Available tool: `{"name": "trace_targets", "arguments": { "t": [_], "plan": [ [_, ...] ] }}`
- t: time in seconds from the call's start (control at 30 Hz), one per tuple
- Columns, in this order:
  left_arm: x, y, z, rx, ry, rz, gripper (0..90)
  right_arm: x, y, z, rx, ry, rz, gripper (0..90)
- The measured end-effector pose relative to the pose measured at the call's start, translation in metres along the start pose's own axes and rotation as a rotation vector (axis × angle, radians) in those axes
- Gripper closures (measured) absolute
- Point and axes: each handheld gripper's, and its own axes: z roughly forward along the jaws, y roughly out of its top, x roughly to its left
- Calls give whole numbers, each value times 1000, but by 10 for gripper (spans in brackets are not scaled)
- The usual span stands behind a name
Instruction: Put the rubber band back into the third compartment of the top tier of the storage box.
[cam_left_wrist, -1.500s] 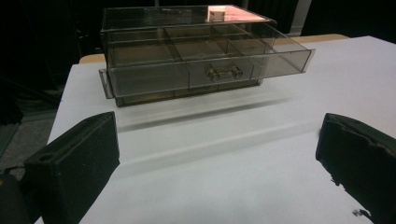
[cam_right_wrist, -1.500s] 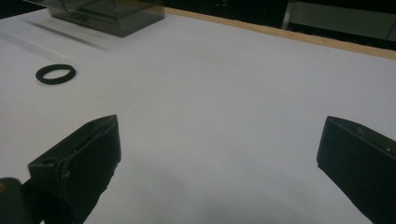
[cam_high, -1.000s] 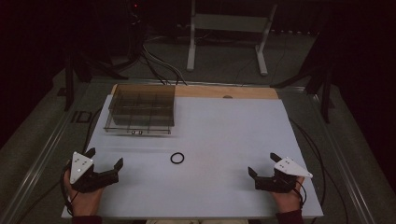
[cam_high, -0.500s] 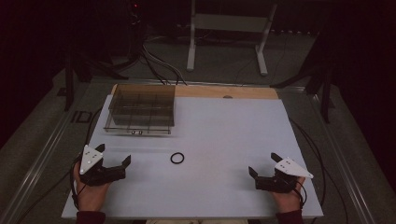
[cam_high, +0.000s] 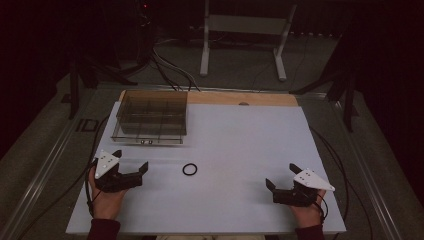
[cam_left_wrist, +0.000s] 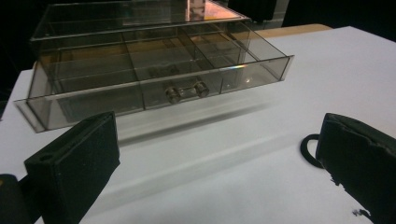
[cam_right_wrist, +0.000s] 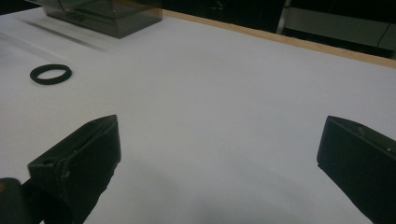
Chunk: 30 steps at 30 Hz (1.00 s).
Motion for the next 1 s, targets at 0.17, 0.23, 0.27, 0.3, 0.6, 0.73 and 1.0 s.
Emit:
{"name": "trace_targets", "arguments": {
  "t": [0.17,0.23,0.27,0.3,0.6,0.73,1.0],
  "plan": [
    [-4,2,8,11,-14,3,4,0,0,1,-1,0,-4,2],
    [-6,2,12,16,-17,9,4,0,0,1,2,-1,-7,2],
    [-6,2,13,20,-19,14,4,0,0,1,2,-1,-7,2],
    [-7,2,15,25,-21,13,4,0,0,1,2,-1,-9,2],
    [-11,1,27,54,-41,32,4,1,0,1,5,-1,-10,2],
    [-12,1,29,61,-48,33,5,1,1,2,4,0,-11,2],
    [-16,2,37,62,-70,28,5,1,1,2,1,4,-12,2]
  ]
}}
